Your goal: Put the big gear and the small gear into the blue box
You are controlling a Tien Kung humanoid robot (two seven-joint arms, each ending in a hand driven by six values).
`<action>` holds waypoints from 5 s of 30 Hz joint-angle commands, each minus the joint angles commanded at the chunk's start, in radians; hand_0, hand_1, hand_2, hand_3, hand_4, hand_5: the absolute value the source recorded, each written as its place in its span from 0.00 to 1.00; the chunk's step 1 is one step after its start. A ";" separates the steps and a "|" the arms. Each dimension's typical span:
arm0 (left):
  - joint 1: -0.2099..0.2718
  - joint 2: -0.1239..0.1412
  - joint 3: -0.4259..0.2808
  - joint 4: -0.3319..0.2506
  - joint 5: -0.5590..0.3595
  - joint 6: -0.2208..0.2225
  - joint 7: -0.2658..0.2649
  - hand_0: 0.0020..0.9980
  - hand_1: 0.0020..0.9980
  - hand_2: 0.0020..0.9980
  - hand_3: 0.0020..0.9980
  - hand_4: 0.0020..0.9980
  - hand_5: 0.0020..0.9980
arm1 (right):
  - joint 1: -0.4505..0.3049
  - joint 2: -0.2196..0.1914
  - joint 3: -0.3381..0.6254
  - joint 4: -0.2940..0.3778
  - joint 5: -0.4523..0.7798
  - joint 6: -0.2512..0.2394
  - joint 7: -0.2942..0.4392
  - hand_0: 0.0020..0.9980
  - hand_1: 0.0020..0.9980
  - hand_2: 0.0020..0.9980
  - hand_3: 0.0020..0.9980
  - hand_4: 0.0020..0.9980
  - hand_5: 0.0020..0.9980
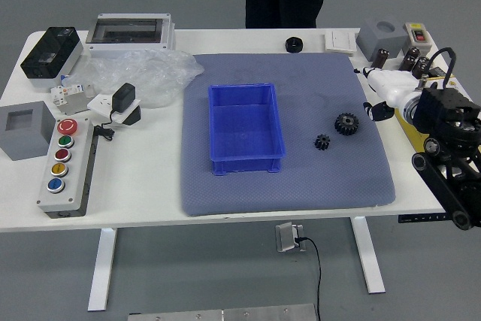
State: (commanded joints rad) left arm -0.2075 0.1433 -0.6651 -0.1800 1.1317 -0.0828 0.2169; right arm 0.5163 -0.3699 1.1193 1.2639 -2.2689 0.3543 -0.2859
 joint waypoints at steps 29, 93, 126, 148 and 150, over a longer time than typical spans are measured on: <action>-0.006 -0.002 -0.002 0.000 0.008 -0.002 0.002 0.78 0.75 0.74 0.70 0.59 0.23 | 0.085 0.051 -0.095 -0.168 0.000 0.108 0.014 0.97 0.93 1.00 1.00 0.81 0.14; -0.012 -0.004 -0.006 0.000 0.013 -0.005 0.005 0.78 0.75 0.74 0.70 0.58 0.23 | 0.214 0.115 -0.179 -0.403 0.000 0.082 0.043 0.85 0.76 0.77 0.81 0.77 0.17; -0.012 -0.005 -0.003 0.000 0.014 -0.005 0.005 0.78 0.75 0.75 0.70 0.58 0.23 | 0.232 0.139 -0.188 -0.461 0.000 0.031 0.027 0.71 0.59 0.55 0.56 0.63 0.22; -0.012 -0.004 -0.006 0.000 0.009 -0.004 0.004 0.78 0.75 0.75 0.70 0.57 0.24 | 0.219 0.099 -0.132 -0.376 0.000 0.020 0.012 0.69 0.54 0.50 0.50 0.58 0.21; -0.011 -0.002 -0.008 0.000 0.009 -0.004 0.005 0.78 0.75 0.75 0.70 0.57 0.24 | 0.214 0.085 -0.117 -0.339 0.000 0.025 0.009 0.69 0.54 0.50 0.50 0.58 0.21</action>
State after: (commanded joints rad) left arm -0.2186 0.1410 -0.6726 -0.1800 1.1410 -0.0869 0.2215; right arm 0.7301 -0.2848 1.0026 0.9248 -2.2689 0.3790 -0.2774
